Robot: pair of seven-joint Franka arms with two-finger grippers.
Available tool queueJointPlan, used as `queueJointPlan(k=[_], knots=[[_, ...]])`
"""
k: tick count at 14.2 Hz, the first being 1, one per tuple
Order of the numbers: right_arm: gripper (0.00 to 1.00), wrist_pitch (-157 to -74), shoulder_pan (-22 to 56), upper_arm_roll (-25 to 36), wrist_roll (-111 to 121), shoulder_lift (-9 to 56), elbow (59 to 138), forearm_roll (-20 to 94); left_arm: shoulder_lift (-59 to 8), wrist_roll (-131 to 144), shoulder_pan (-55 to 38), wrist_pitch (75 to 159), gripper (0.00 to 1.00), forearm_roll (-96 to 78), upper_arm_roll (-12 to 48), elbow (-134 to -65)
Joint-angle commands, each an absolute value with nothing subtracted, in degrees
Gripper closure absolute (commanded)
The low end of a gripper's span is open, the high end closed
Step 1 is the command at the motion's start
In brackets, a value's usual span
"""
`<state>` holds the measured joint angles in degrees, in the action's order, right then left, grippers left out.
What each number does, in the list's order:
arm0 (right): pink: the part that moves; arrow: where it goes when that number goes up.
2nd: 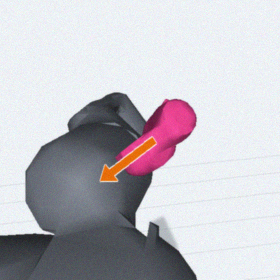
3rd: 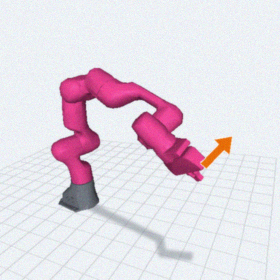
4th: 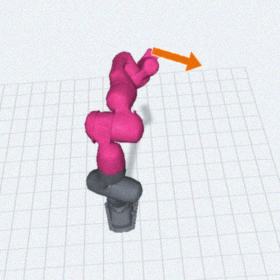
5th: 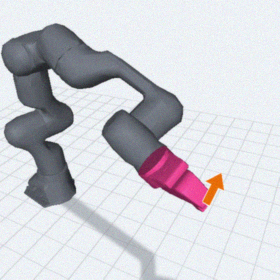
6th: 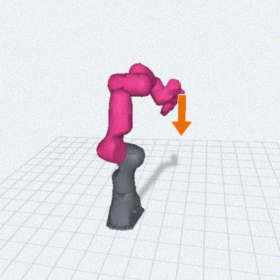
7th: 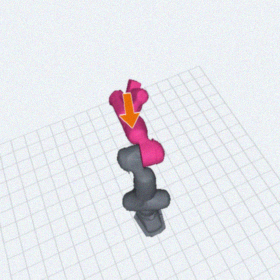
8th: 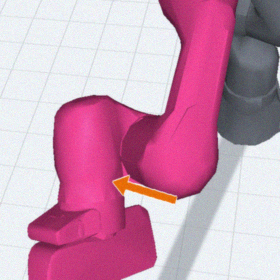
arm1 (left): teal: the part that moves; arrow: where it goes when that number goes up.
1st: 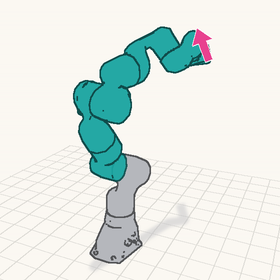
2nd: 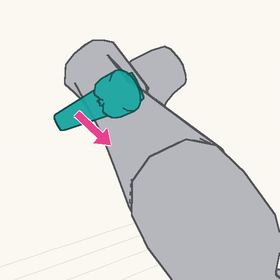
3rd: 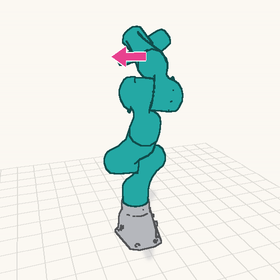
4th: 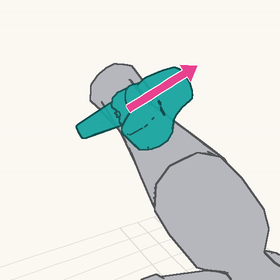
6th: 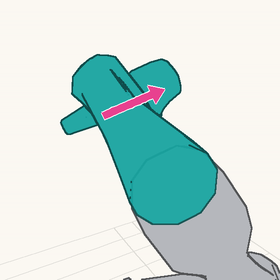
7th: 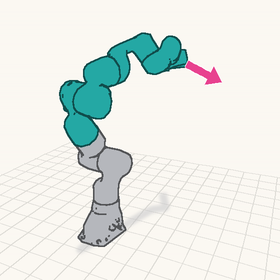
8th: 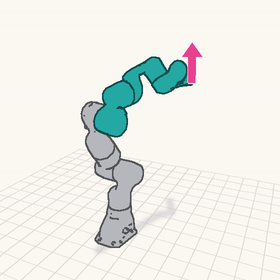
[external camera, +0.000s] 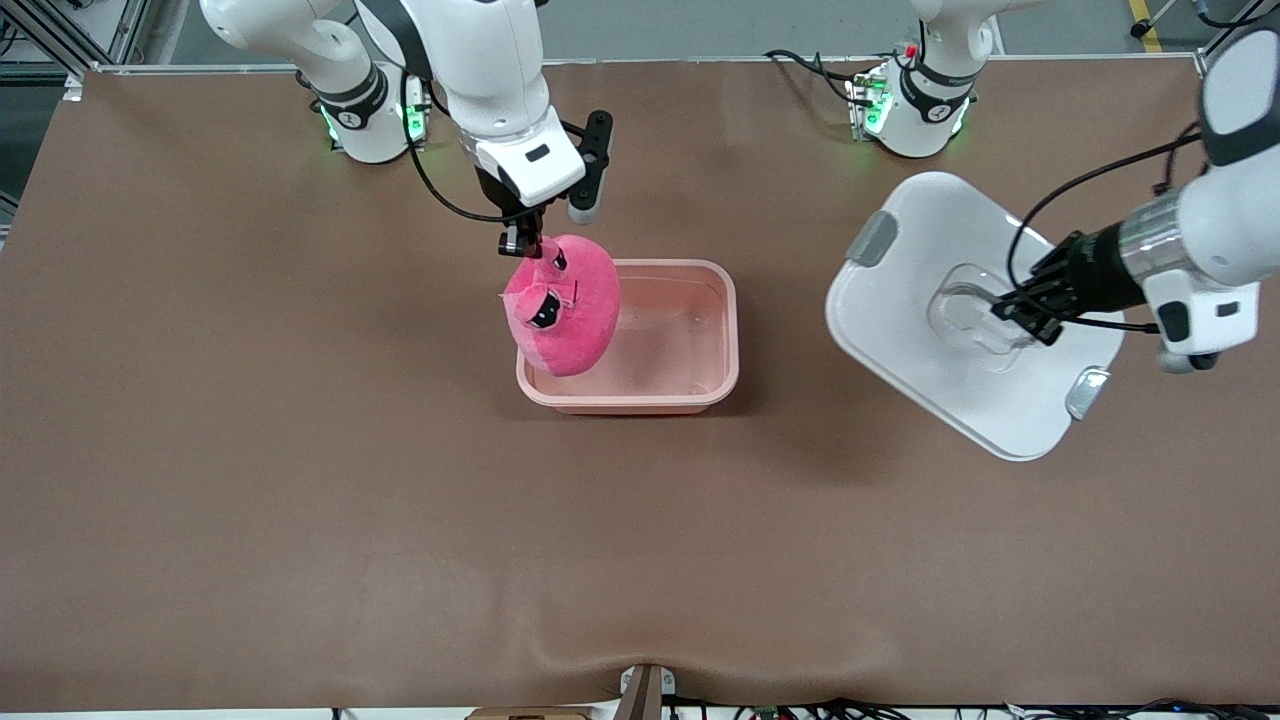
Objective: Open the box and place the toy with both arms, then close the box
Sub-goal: 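Lower the pink toy into the box and open the right gripper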
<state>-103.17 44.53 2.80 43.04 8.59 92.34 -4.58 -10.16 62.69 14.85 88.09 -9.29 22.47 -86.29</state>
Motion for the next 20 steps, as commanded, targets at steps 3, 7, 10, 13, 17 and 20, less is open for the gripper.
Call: queueJointPlan(k=[3, 7, 10, 13, 17, 20], knots=[[1.0, -104.6, 45.3, 3.3, 54.3, 10.0, 91.5, -5.0, -8.7, 58.0, 17.4, 87.6, 1.0, -10.2, 22.8, -89.0], [1.0, -106.0, 45.2, 3.3, 57.1, 10.7, 91.8, -4.8, -8.8, 57.7, 17.4, 87.6, 1.0, -10.9, 22.9, -89.6], [1.0, -106.0, 44.9, 3.3, 57.1, 11.2, 91.8, -4.8, -8.8, 58.1, 17.1, 87.6, 1.0, -11.4, 23.0, -89.6], [1.0, -106.2, 44.6, 3.4, 57.2, 11.3, 91.8, -4.8, -8.8, 58.4, 16.8, 87.6, 1.0, -11.4, 23.1, -89.8], [1.0, -106.2, 44.5, 3.5, 57.2, 11.5, 91.8, -4.8, -8.6, 58.9, 16.7, 87.7, 1.0, -12.2, 23.8, -90.5], [1.0, -106.2, 44.1, 3.5, 57.7, 11.5, 92.3, -4.9, -8.6, 58.9, 16.7, 87.6, 1.0, -12.2, 23.9, -90.7]])
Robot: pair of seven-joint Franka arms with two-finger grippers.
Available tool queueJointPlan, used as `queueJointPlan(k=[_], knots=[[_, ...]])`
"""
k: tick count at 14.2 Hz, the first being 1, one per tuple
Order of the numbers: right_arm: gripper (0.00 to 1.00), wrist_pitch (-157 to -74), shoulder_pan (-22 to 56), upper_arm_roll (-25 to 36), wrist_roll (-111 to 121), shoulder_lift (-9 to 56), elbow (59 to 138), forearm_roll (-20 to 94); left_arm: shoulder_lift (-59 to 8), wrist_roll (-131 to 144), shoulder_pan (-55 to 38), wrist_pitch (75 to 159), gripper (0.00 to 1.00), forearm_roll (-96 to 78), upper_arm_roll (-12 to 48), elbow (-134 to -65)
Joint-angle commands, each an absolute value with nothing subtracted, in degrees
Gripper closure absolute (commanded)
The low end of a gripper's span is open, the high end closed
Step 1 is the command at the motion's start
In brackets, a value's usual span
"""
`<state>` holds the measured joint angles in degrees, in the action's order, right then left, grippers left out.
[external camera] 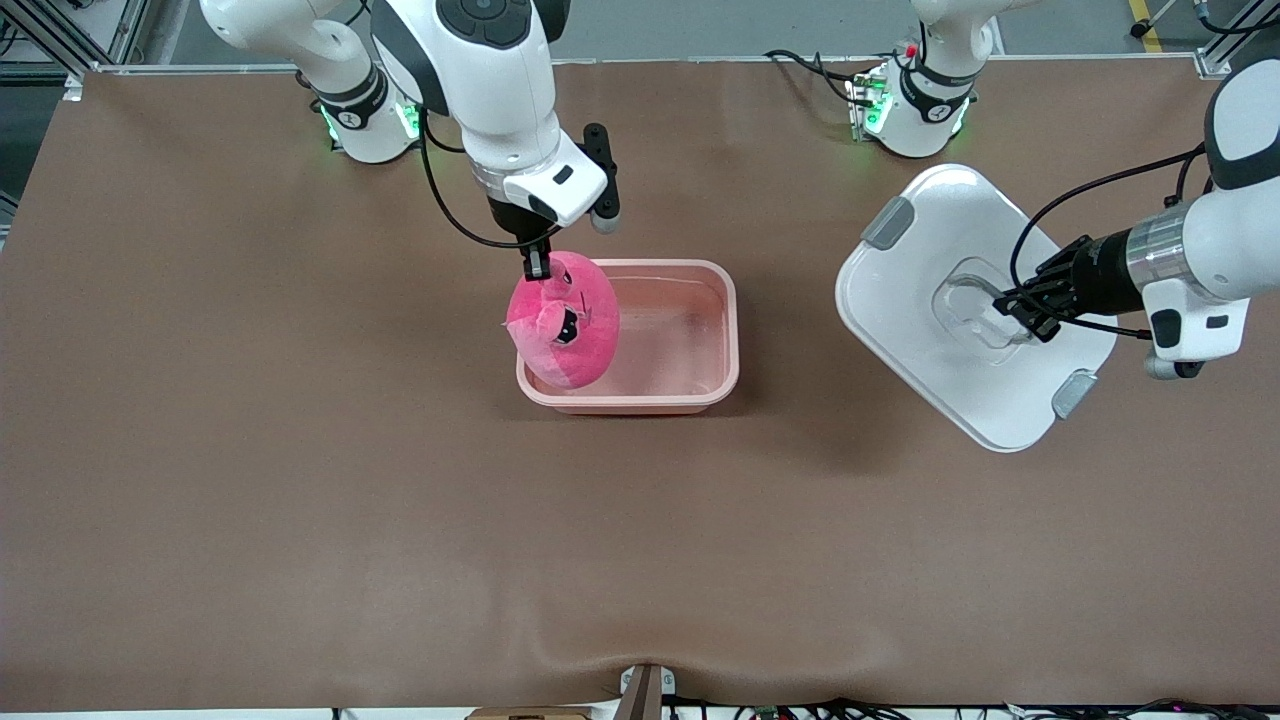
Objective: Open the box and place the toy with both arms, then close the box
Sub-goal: 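Lower the pink toy into the box and open the right gripper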
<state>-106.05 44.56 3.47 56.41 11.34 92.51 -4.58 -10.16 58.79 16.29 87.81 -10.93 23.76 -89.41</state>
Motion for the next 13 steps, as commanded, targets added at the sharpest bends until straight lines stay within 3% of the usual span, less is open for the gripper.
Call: queueJointPlan(k=[1, 5, 7, 9, 13], knots=[[1.0, -106.2, 43.9, 3.5, 58.1, 11.5, 92.3, -4.9, -8.6, 58.9, 16.6, 87.6, 1.0, -12.1, 24.0, -90.7], [1.0, -105.9, 43.9, 3.5, 57.7, 11.5, 92.5, -4.9, -8.6, 58.9, 16.5, 87.7, 1.0, -12.2, 24.8, -91.0], [0.38, -105.8, 43.9, 3.6, 57.0, 11.5, 92.4, -4.9, -8.6, 58.9, 16.6, 87.7, 1.0, -12.2, 24.8, -91.1], [0.03, -105.7, 43.9, 3.6, 57.0, 11.5, 92.4, -4.9, -8.4, 58.9, 16.6, 87.7, 1.0, -12.2, 24.8, -91.1], [0.0, -105.6, 42.9, 3.8, 57.8, 11.3, 92.3, -4.9, -8.4, 59.0, 16.6, 87.6, 1.0, -12.2, 24.9, -91.1]])
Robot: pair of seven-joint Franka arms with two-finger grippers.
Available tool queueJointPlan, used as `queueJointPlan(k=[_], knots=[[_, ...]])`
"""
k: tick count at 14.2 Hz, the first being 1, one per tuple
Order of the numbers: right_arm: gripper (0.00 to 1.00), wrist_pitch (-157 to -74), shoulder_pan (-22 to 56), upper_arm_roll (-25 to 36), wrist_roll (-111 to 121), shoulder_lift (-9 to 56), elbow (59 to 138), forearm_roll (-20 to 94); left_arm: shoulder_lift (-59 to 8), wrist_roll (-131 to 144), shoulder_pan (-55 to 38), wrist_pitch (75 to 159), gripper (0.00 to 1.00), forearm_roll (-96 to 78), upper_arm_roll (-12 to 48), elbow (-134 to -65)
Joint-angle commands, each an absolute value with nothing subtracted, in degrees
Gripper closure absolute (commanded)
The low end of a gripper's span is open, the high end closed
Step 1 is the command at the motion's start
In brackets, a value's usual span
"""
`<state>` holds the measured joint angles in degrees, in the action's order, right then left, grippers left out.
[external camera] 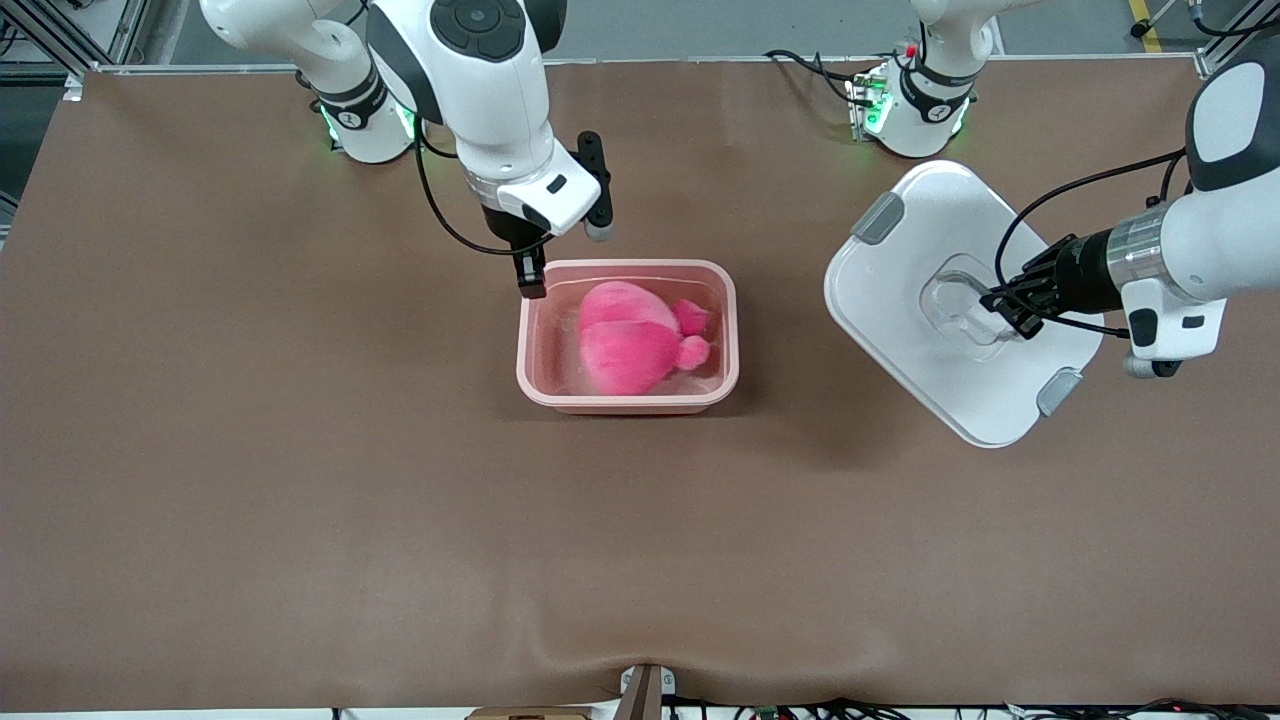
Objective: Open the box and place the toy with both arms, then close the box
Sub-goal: 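Lower the pink toy into the box and open the right gripper, then bring the lid over the box with the left gripper while the right gripper withdraws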
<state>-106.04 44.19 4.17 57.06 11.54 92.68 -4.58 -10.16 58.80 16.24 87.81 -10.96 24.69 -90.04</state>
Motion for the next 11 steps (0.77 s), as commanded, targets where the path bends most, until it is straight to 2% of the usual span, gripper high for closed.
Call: queueJointPlan(k=[1, 6, 11], knots=[[0.0, -105.5, 42.0, 3.8, 57.9, 11.3, 92.3, -4.9, -8.3, 59.1, 16.5, 87.6, 1.0, -12.2, 25.0, -91.1], [0.0, -102.4, 35.7, 3.9, 57.9, 8.4, 92.4, -4.8, -8.7, 66.0, 16.3, 90.3, 1.0, -11.6, 29.3, -91.0], [0.0, -96.9, 23.8, 3.9, 57.7, 5.4, 92.3, -3.3, -9.8, 78.2, 11.5, 97.5, 1.0, -9.4, 32.0, -91.1]])
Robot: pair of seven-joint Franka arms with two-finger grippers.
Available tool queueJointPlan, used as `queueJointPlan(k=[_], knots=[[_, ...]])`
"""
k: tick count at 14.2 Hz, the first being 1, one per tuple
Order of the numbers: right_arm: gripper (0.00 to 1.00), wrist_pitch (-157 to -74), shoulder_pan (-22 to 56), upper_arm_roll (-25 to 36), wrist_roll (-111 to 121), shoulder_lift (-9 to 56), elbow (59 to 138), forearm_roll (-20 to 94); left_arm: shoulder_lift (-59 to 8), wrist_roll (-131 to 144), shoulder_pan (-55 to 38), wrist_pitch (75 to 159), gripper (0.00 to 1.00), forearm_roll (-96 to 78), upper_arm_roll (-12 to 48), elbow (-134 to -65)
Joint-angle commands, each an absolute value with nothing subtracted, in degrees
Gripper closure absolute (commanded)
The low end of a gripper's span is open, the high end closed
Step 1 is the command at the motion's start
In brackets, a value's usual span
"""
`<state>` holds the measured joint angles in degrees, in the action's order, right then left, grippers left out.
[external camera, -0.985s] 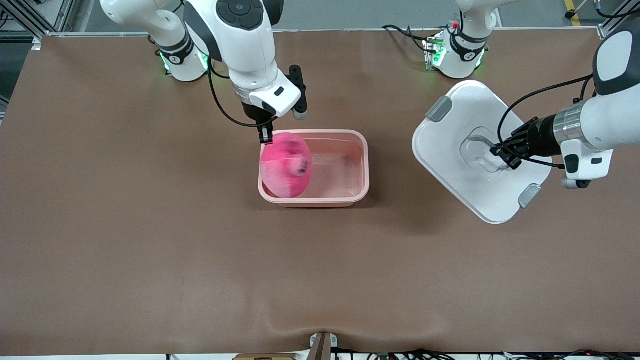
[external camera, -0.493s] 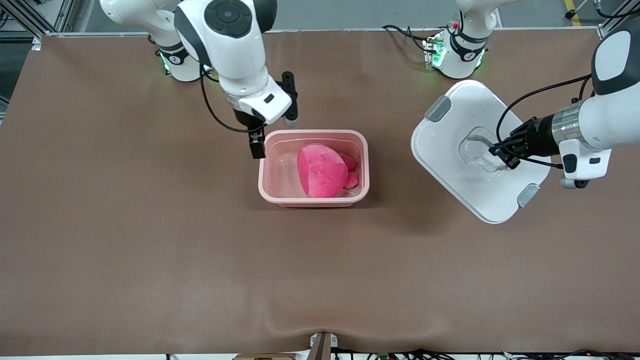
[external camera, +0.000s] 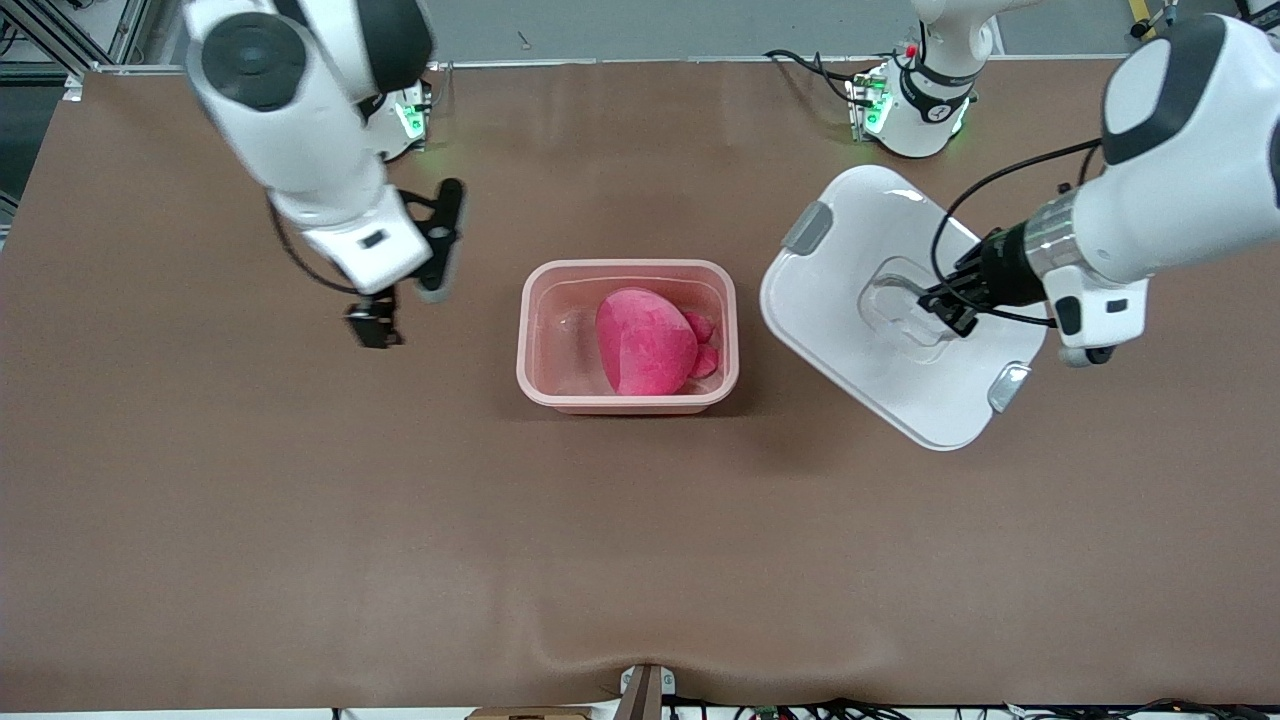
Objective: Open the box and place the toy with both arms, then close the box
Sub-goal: 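Bring the lid over the box with the left gripper while the right gripper withdraws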
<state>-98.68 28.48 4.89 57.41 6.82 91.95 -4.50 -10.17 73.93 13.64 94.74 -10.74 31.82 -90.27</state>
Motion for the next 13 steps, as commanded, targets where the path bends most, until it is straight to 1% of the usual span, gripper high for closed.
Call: queueJointPlan(k=[1, 4, 8, 10, 11, 13], knots=[[0.0, -96.5, 21.2, 4.0, 57.7, 5.3, 92.1, -0.4, -10.5, 81.1, 9.9, 98.9, 1.0, -8.4, 32.0, -91.1], [0.0, -95.1, 11.8, 4.0, 57.1, 5.4, 92.1, 5.4, -12.5, 90.2, 4.4, 104.0, 1.0, -4.8, 32.0, -91.1], [0.0, -92.9, 3.5, 4.1, 56.2, 5.3, 91.9, 5.2, -16.5, 104.1, -2.9, 110.0, 1.0, 1.9, 32.0, -90.9], [0.0, -91.5, 1.1, 5.0, 52.8, 5.2, 91.2, 5.0, -18.4, 110.9, -5.3, 113.7, 1.0, 4.1, 32.0, -90.9], [0.0, -91.2, 1.1, 6.1, 49.3, 5.1, 90.8, 5.0, -19.3, 113.4, -6.4, 115.4, 1.0, 4.7, 32.0, -91.0], [0.0, -91.1, 1.1, 6.2, 42.5, 3.7, 90.6, 5.1, -21.0, 119.5, -9.1, 117.5, 1.0, 7.9, 32.0, -90.9]])
